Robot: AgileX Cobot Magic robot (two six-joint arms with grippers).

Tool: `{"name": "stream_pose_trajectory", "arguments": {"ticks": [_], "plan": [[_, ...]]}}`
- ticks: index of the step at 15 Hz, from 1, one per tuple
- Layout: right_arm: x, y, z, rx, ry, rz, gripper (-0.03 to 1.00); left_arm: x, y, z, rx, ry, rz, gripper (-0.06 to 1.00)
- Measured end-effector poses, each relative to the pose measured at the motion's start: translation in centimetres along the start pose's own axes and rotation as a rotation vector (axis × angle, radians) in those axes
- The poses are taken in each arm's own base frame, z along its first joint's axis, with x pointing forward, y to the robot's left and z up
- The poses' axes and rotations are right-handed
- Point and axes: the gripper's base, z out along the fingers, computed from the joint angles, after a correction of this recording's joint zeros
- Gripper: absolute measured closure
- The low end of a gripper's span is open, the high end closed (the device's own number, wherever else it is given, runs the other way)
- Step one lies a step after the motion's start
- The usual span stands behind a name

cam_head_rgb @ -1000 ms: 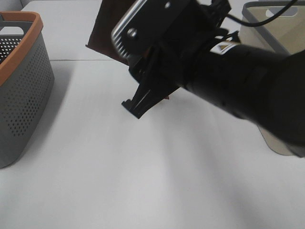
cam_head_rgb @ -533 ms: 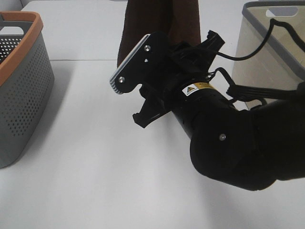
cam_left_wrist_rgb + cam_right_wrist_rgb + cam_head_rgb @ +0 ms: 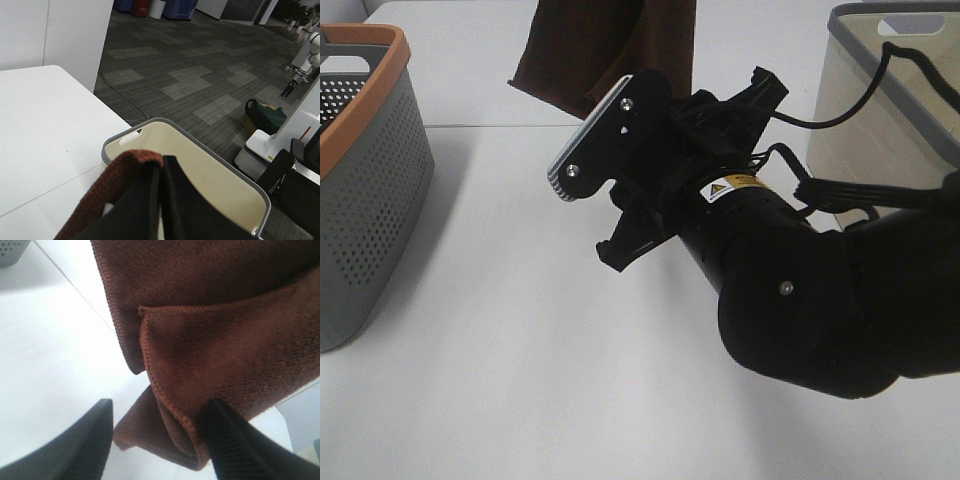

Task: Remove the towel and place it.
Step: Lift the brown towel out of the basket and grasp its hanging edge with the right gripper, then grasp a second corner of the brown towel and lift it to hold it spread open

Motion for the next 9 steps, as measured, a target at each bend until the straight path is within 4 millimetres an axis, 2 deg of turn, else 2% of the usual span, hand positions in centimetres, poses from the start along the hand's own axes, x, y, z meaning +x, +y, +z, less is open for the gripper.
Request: {"name": "stream_pose_trajectory", "arguments": {"ticks": [4,9], "plan": [[-0.35,-1.01,-0.05,0.111,-0.035,-0.009,0.43,0.13,-0.05,-0.03,0.003,0.018,0.002,0.94],[-0.52,-0.88,-0.15,0.107,-0.047,-0.020,0.43,0.13,0.12,0.22,-0.002,0.005,0.000,0.94]]}}
